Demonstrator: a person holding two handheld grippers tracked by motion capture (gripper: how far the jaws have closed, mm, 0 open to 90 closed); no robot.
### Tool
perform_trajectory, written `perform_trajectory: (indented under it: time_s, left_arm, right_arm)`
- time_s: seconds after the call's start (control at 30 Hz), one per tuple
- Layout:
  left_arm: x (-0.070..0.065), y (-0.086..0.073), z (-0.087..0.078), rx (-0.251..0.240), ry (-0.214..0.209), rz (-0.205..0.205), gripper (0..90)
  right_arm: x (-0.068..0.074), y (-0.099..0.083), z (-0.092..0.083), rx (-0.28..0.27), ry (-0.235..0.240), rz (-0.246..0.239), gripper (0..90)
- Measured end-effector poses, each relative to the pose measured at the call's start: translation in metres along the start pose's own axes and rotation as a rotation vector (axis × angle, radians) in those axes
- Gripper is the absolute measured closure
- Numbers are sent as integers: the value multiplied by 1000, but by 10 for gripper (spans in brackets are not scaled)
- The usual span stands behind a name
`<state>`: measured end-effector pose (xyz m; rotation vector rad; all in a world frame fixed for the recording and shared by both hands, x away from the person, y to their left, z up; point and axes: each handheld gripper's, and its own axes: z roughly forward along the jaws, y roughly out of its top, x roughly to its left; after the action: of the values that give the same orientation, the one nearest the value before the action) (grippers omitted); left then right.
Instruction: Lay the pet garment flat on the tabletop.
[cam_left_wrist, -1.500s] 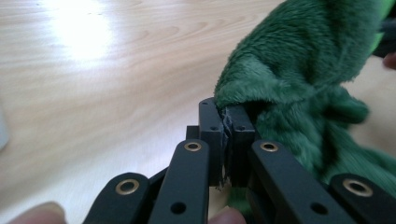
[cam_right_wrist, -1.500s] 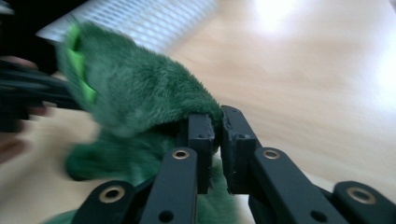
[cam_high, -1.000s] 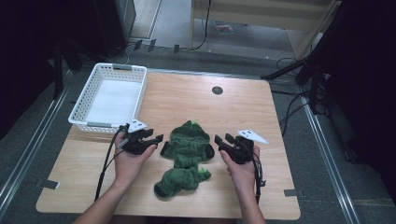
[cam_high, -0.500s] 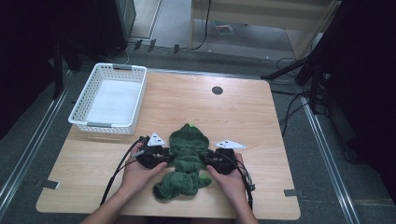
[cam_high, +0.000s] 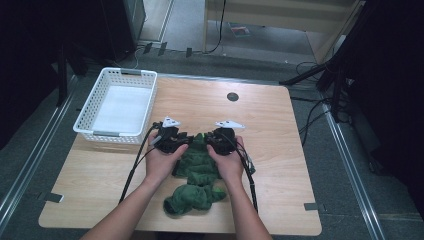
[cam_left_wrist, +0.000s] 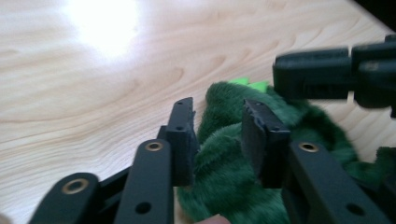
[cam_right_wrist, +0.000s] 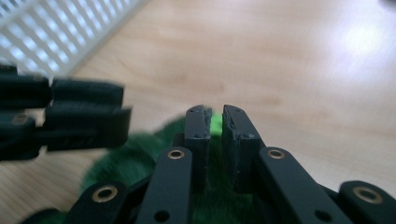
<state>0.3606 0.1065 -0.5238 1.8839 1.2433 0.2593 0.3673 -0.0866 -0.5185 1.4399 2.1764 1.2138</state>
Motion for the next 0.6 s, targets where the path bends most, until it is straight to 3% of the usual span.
perform_trajectory:
  time_s: [0.03, 0.1, 0.17, 0.27, 0.37, 0.47, 0.53, 0.57, 0.6]
  left_arm:
    - [2, -5, 9, 41, -21, 7, 697]
    - [2, -7, 13, 55, -18, 21, 705]
    - [1, -11, 17, 67, -1, 54, 720]
    - [0, -10, 19, 63, 21, 54, 731]
    - [1, -6, 24, 48, 55, 37, 746]
    - [4, 6, 33, 67, 100, 50, 750]
    - [5, 9, 34, 74, 101, 40, 746]
    - [6, 11, 34, 78, 109, 26, 687]
    - [7, 12, 32, 74, 122, 25, 687]
  right_arm:
    - [-1, -8, 4, 35, 4, 7, 826]
    - [-2, -11, 6, 50, 3, 1, 826]
    - [-4, -21, 11, 88, -8, -37, 821]
    - [-7, -22, 12, 70, 10, -24, 830]
    - [-9, -19, 17, 52, -13, -26, 875]
    - [-12, -14, 24, 45, -11, 4, 882]
    - [-13, -13, 25, 46, -8, 9, 878]
    - [-16, -9, 26, 48, -10, 17, 794]
    - [-16, -9, 26, 48, -10, 17, 794]
